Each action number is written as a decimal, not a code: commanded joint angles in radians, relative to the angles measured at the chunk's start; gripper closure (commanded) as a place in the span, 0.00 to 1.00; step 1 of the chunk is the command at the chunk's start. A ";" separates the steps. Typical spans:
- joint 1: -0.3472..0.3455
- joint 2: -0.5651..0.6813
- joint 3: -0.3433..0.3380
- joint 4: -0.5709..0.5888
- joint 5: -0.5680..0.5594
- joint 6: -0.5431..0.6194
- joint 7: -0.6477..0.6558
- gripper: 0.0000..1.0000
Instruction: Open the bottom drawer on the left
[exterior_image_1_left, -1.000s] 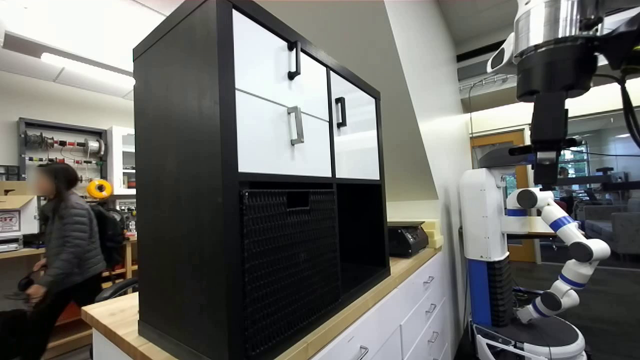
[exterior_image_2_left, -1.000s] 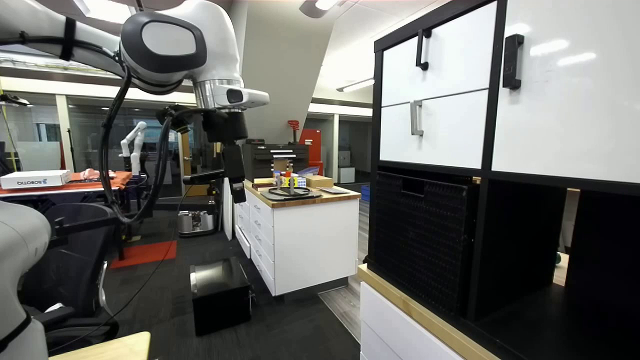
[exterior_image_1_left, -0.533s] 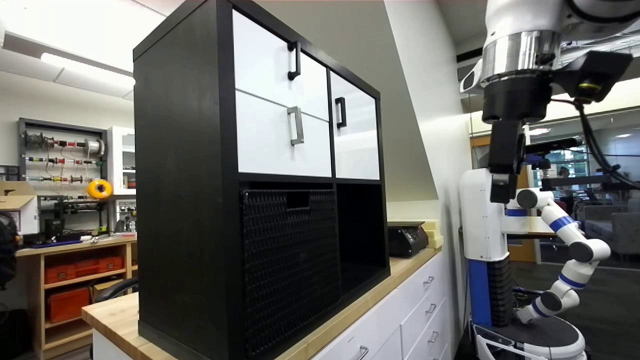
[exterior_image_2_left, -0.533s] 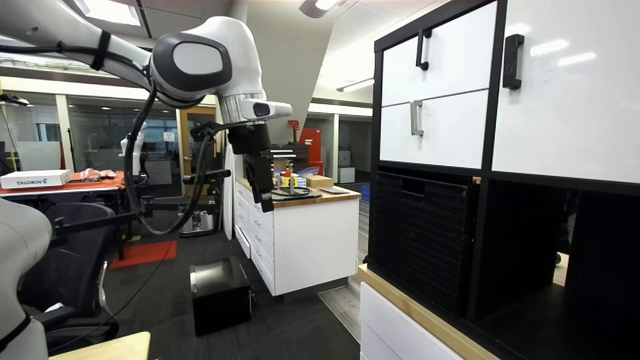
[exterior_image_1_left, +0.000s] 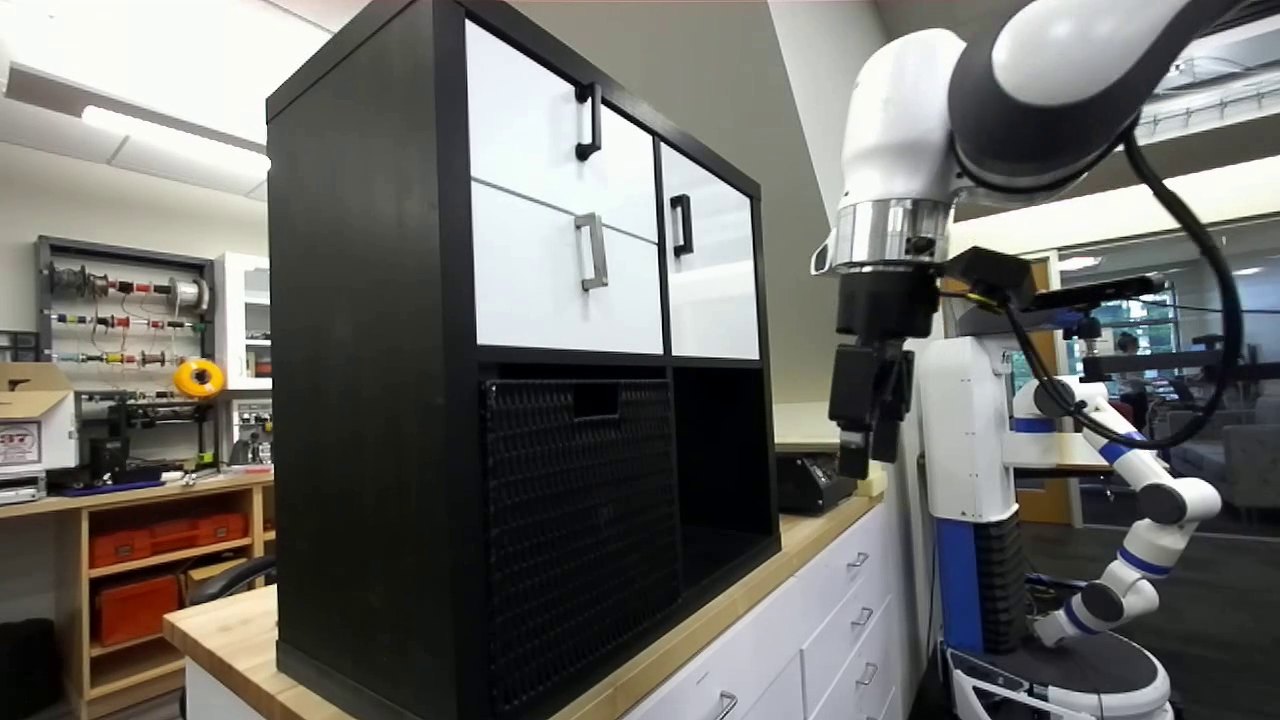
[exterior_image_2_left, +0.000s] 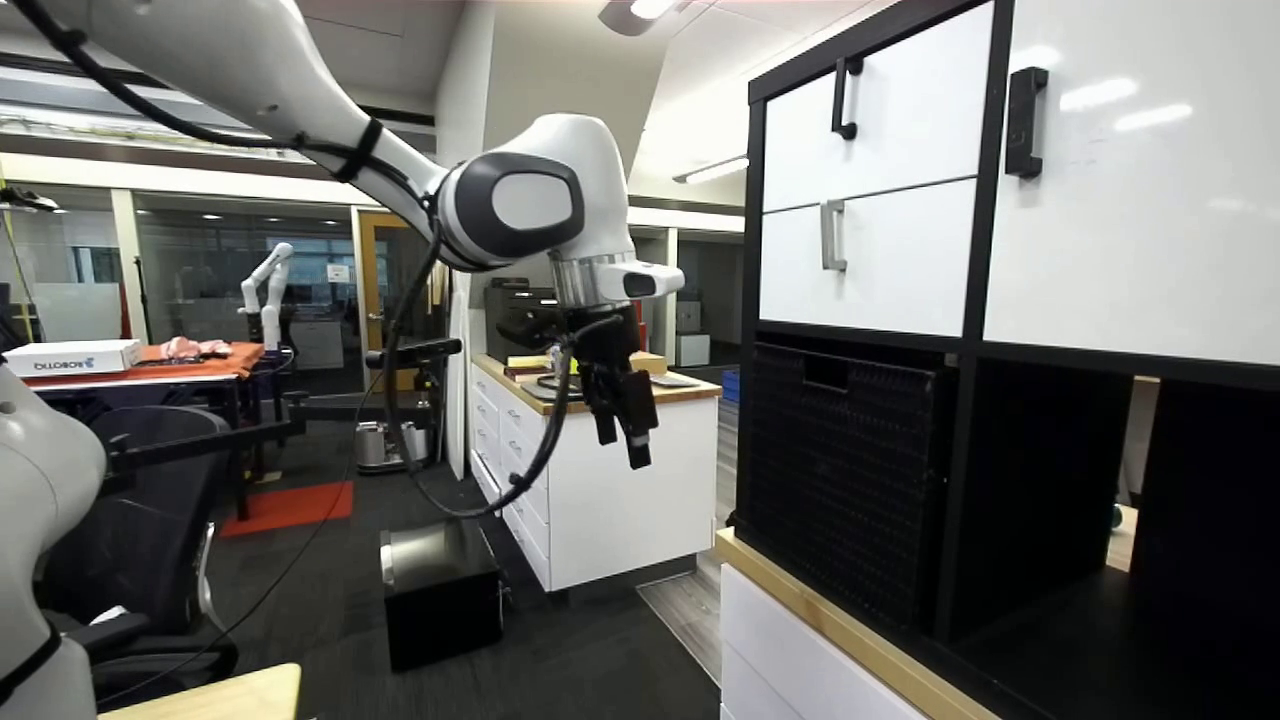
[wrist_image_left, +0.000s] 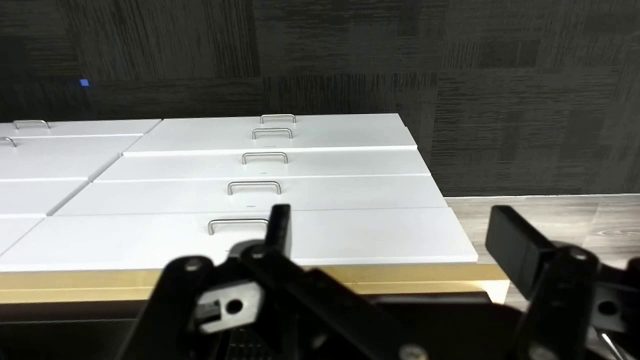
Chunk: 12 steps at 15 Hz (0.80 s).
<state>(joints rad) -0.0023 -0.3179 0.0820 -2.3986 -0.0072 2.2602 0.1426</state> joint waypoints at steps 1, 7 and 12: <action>0.010 0.151 -0.015 0.146 -0.035 0.039 -0.081 0.00; 0.024 0.240 -0.011 0.279 -0.077 0.066 -0.170 0.00; 0.029 0.231 -0.013 0.267 -0.064 0.058 -0.159 0.00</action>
<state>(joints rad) 0.0148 -0.0872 0.0798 -2.1331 -0.0693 2.3203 -0.0172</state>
